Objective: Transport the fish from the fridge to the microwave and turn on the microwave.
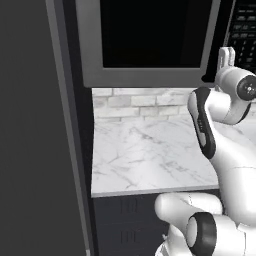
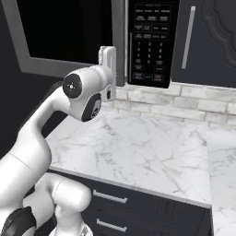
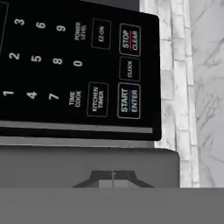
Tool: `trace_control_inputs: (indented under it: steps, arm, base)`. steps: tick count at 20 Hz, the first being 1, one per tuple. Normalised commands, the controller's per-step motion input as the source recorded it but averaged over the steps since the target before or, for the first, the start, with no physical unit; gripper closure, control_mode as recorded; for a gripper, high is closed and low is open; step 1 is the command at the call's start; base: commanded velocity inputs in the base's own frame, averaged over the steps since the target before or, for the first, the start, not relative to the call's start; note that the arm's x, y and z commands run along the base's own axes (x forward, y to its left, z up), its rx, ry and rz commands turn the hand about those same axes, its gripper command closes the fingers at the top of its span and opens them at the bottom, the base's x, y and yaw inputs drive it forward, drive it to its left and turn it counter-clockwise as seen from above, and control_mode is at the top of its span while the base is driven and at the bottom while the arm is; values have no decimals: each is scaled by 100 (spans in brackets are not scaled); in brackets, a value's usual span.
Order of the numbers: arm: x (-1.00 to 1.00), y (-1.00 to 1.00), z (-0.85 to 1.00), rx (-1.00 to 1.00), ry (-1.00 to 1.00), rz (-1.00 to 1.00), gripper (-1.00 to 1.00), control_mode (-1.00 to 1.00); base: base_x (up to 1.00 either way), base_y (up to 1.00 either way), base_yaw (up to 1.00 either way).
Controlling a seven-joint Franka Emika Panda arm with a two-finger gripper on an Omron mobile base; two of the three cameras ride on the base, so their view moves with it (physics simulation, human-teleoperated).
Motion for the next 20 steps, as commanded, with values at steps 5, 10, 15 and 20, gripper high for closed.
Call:
trace_control_inputs:
  steps: [5, 10, 15, 20]
  arm:
    - [64, 0, 0, 1, 0, 0, 100, -100]
    - [68, 0, 0, 0, 0, 0, 100, -100]
    - [65, 0, 0, 1, 0, 0, 100, -100]
    - [51, 0, 3, 1, 0, 0, 100, -100]
  base:
    - [0, 0, 0]
    - [0, 0, 0]
    - [0, 0, 0]
    - [0, 0, 0]
